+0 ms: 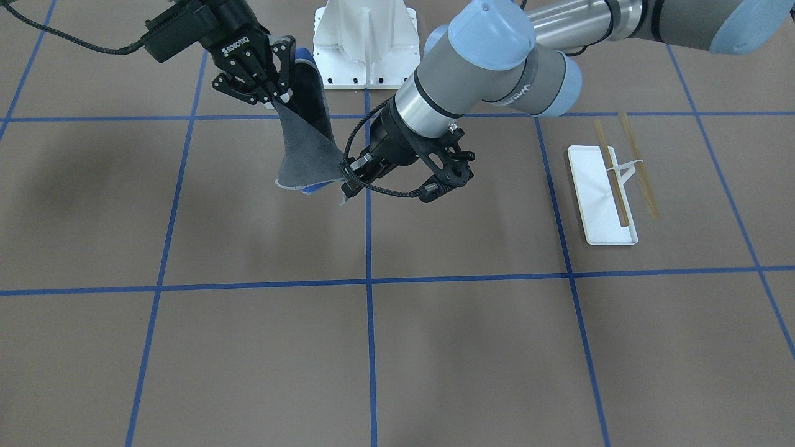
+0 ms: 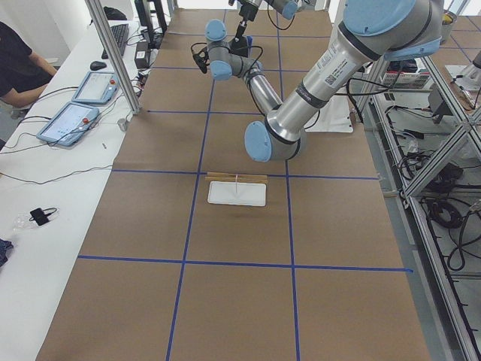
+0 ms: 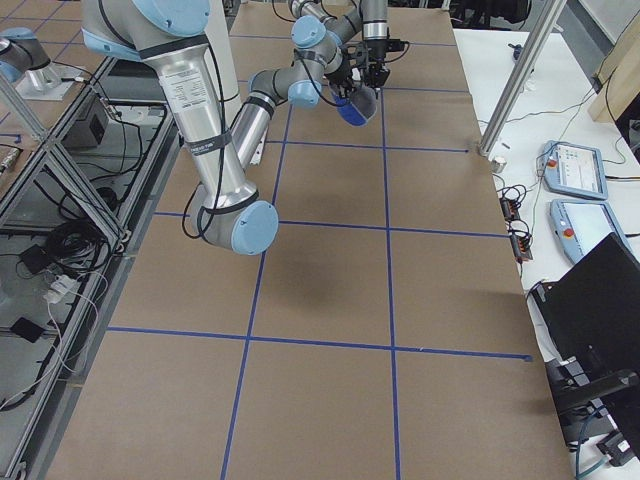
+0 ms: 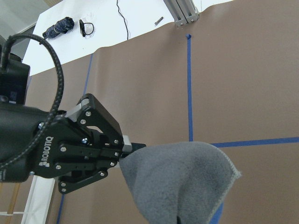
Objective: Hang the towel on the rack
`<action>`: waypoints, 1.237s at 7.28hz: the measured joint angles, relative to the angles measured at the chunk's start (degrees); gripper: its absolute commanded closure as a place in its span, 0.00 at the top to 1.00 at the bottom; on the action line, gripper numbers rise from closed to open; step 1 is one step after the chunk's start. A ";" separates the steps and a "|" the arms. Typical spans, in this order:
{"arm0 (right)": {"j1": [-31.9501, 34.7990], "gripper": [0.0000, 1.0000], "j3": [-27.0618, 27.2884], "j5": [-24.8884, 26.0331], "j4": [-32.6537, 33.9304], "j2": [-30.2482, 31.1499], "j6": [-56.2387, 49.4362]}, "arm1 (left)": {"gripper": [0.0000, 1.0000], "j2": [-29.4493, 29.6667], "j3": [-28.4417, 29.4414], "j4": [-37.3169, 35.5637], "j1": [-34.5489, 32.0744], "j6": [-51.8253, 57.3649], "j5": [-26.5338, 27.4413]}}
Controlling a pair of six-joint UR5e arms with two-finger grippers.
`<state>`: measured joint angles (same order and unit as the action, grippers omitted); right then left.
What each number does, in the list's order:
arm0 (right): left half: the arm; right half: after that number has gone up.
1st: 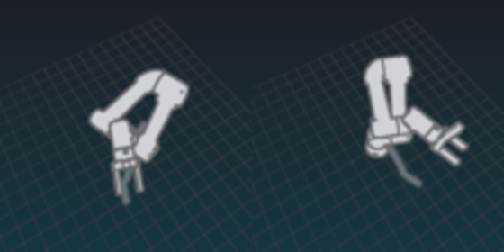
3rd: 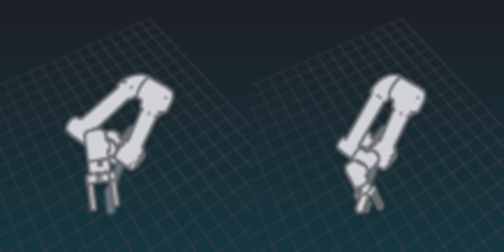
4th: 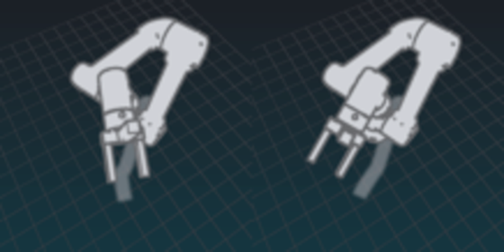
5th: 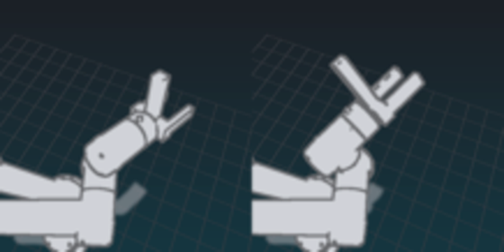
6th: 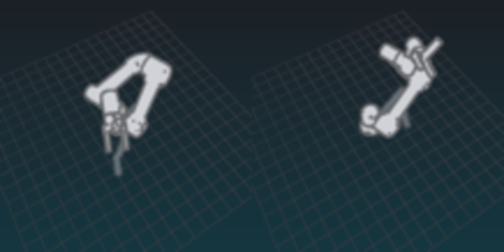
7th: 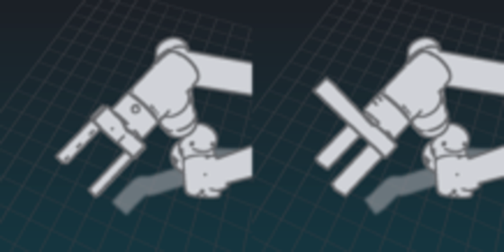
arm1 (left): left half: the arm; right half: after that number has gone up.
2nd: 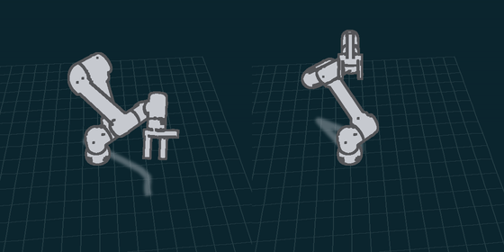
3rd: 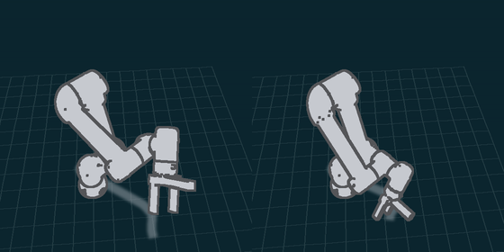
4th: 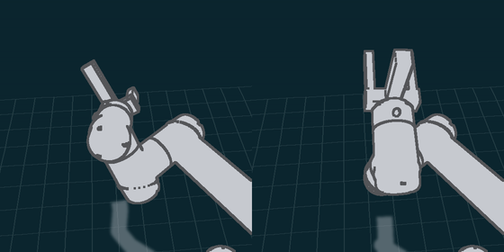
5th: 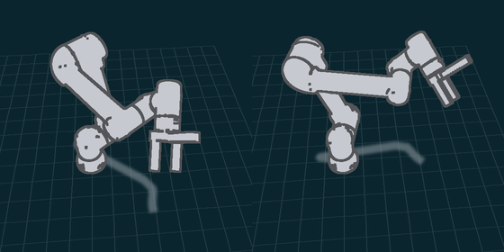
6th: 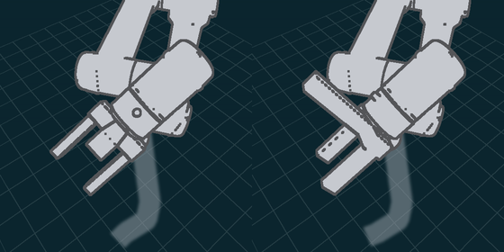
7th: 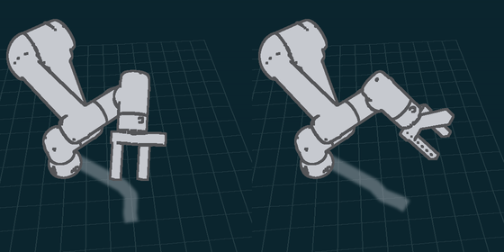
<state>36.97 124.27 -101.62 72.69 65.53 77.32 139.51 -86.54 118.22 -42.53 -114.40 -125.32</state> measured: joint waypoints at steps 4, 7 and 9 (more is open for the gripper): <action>-0.95 1.00 0.47 0.09 0.04 0.85 -0.05 | 0.00 0.05 -0.03 0.00 -1.63 0.12 -0.03; -0.72 1.00 2.03 -0.21 0.82 6.86 -4.41 | 0.00 -0.61 -0.61 -0.13 -6.87 0.92 -5.86; 2.06 1.00 1.82 -0.60 5.44 9.88 -11.20 | 0.00 -4.87 -4.53 -0.28 -9.98 1.85 -10.03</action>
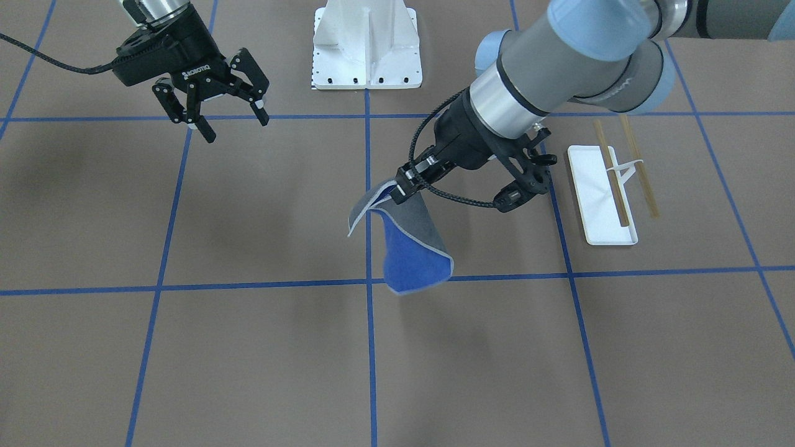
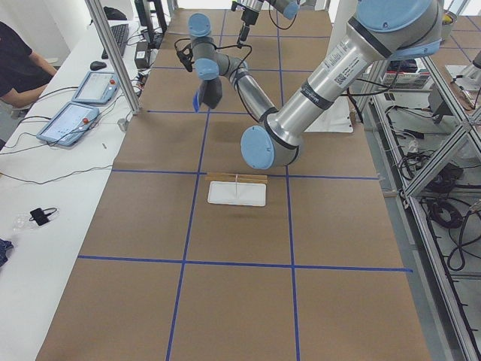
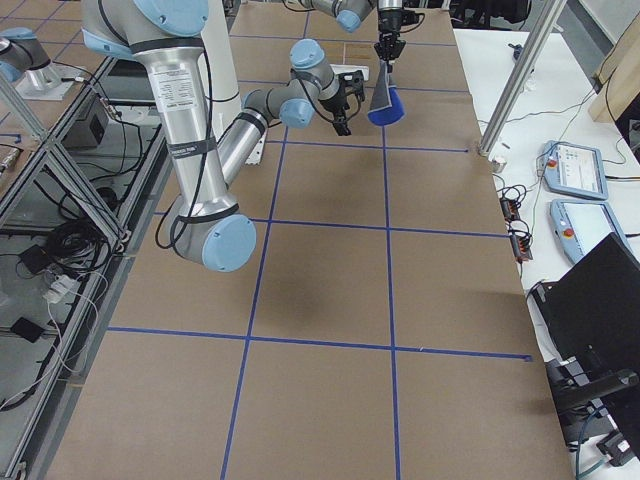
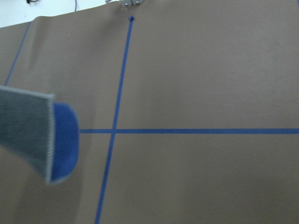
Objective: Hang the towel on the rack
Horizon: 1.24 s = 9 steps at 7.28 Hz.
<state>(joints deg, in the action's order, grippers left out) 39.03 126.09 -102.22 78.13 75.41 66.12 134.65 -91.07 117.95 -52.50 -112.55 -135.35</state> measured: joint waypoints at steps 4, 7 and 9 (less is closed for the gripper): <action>13.95 1.00 -3.44 -12.12 12.50 1.54 -19.98 | 0.00 -14.31 -9.58 -0.19 -8.91 9.34 -8.79; 25.95 1.00 -13.46 -22.76 12.99 1.76 -34.61 | 0.00 -24.64 -14.00 0.07 -10.13 17.49 -9.81; 30.58 1.00 -17.85 -26.91 12.88 1.70 -38.72 | 0.00 -31.69 -16.51 0.23 -10.34 23.57 -9.67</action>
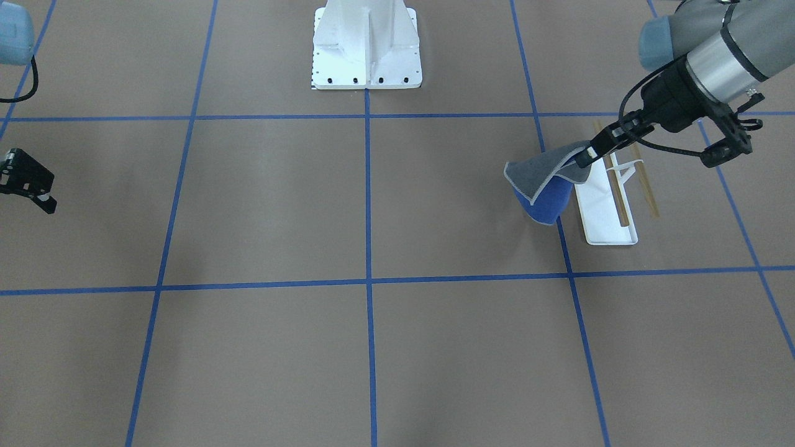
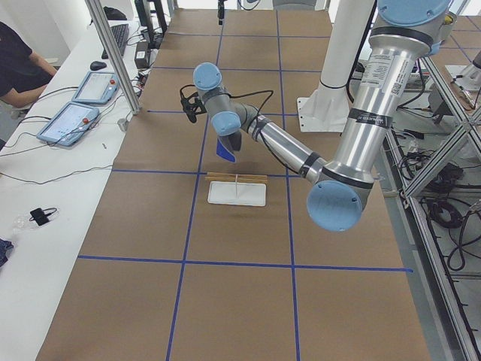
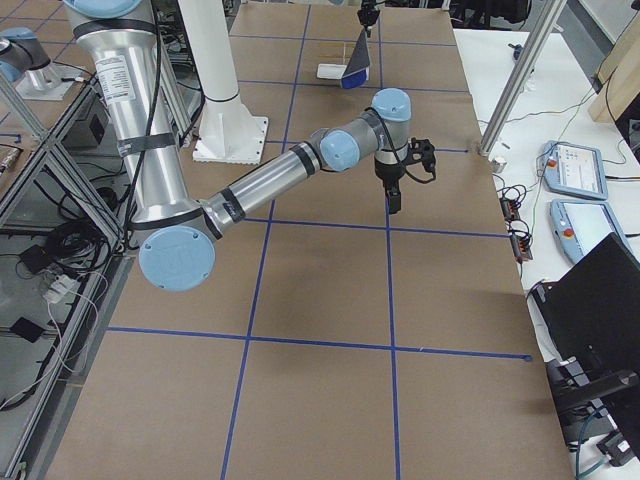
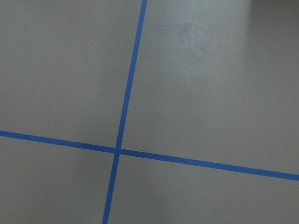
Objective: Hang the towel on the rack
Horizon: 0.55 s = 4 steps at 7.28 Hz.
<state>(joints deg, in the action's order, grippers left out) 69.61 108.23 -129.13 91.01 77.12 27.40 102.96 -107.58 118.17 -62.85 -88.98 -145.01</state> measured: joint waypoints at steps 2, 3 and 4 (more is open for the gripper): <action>2.43 1.00 -2.89 -2.03 -0.04 -0.09 -3.09 | 0.00 -8.12 -1.14 0.36 -1.37 9.11 0.18; 2.88 1.00 -3.42 -2.35 -0.03 -0.18 -3.60 | 0.00 -11.25 -1.05 0.43 -2.65 13.60 0.18; 3.17 1.00 -3.58 -2.77 0.01 -0.27 -3.77 | 0.00 -13.76 -0.81 0.46 -3.72 17.54 0.16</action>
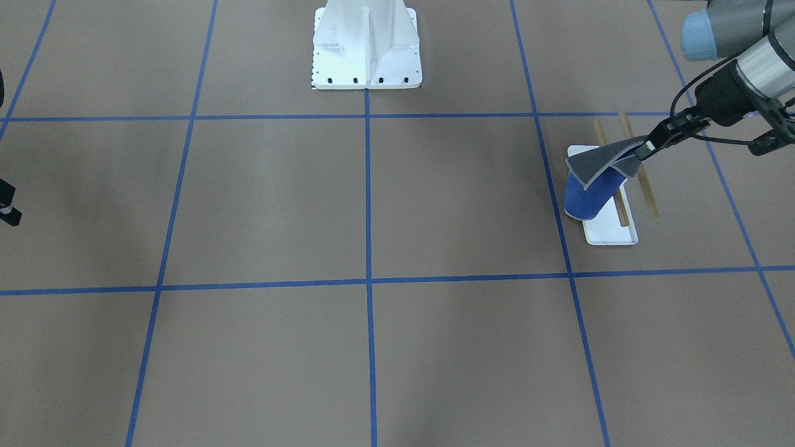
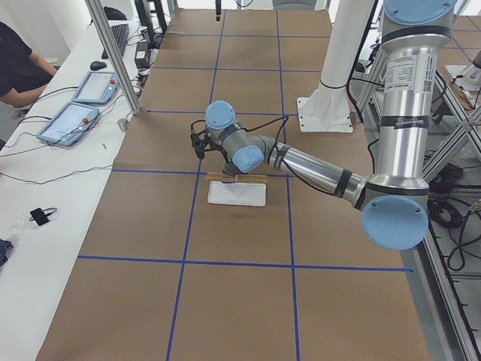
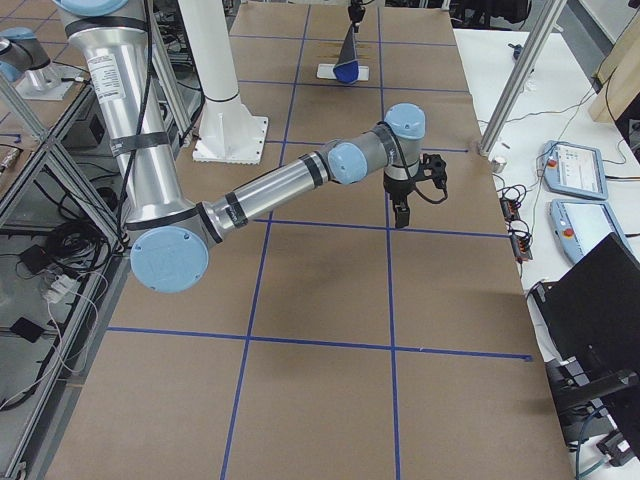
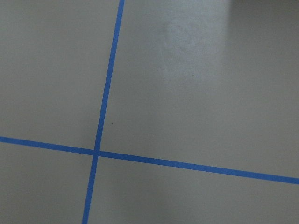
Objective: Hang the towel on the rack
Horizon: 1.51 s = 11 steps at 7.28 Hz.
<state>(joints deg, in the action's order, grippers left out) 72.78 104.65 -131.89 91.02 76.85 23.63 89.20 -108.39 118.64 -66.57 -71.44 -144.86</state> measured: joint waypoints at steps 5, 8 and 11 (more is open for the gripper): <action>0.37 1.00 -0.17 -2.11 0.20 0.11 0.13 | 0.00 -4.23 5.89 -0.15 -5.03 15.59 0.24; 0.43 1.00 -0.16 -2.14 0.17 -0.13 0.56 | 0.81 -4.19 9.28 -0.15 -6.18 19.12 1.62; 1.06 1.00 -0.13 -2.77 0.09 0.30 0.64 | 0.99 -3.60 9.75 -0.02 -6.04 19.32 7.80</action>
<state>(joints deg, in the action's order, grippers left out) 73.84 104.53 -134.66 91.11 77.14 24.28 85.60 -98.64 118.61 -72.61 -52.12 -137.06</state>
